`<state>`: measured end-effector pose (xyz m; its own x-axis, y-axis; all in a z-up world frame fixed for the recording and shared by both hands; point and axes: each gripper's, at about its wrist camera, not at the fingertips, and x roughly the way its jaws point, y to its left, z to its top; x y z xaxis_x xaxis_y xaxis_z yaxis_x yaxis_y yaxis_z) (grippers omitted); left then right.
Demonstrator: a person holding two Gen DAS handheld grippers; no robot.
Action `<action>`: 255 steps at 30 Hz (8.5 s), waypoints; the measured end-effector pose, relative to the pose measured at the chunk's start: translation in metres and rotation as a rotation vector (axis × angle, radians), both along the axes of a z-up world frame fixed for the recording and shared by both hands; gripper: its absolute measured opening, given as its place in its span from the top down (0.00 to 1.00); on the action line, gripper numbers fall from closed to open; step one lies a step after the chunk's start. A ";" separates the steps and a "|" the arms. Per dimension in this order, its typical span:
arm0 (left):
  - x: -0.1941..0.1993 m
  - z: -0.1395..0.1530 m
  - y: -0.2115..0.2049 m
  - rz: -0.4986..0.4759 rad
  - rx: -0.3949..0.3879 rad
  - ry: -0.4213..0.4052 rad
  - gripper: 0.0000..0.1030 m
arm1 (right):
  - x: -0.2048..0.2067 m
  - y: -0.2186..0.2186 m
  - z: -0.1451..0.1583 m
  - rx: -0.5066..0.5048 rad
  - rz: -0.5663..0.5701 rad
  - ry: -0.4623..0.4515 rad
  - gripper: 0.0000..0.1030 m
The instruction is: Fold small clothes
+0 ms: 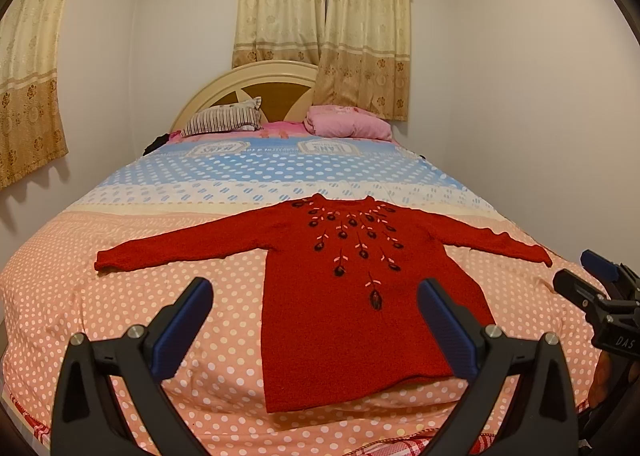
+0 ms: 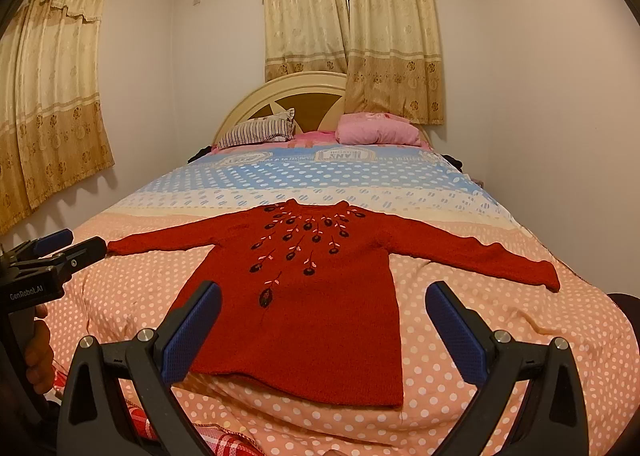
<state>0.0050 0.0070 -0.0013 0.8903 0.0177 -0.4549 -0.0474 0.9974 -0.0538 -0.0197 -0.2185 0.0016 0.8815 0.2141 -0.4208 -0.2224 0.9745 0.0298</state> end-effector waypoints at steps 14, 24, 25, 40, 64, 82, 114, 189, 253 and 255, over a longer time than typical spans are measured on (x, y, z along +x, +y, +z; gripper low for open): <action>0.019 -0.017 0.007 -0.015 0.012 0.019 0.00 | 0.027 -0.023 -0.014 0.026 0.031 0.060 0.01; 0.076 -0.045 0.022 -0.009 0.022 0.073 0.00 | 0.097 -0.096 -0.061 0.110 -0.126 0.211 0.01; 0.081 -0.047 0.022 -0.009 0.029 0.076 0.00 | 0.103 -0.103 -0.065 0.119 -0.141 0.224 0.01; 0.189 -0.089 0.035 0.018 0.103 0.156 0.00 | 0.191 -0.294 -0.089 0.346 -0.520 0.339 0.18; 0.255 -0.120 0.051 0.054 0.104 0.220 0.00 | 0.277 -0.387 -0.138 0.322 -0.667 0.547 0.88; 0.238 -0.112 0.077 0.074 0.046 0.193 0.00 | 0.307 -0.285 -0.004 0.233 -0.456 0.328 0.92; 0.221 -0.131 0.112 0.125 -0.052 0.228 0.00 | 0.354 -0.086 0.088 0.116 -0.105 0.180 0.92; 0.210 -0.148 0.139 0.113 -0.285 0.237 0.00 | 0.342 0.231 -0.053 -0.053 0.404 0.315 0.92; 0.292 -0.131 0.089 -0.078 -0.106 0.331 0.94 | 0.301 0.002 -0.113 -0.439 0.103 0.412 0.61; 0.289 -0.124 0.085 -0.080 -0.102 0.316 0.77 | 0.301 -0.002 -0.101 -0.396 0.071 0.410 0.61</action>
<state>0.2943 0.0920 -0.1249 0.7021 -0.1066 -0.7041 0.0007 0.9888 -0.1490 0.2813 -0.2204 -0.0997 0.6186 0.0229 -0.7854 -0.3348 0.9120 -0.2371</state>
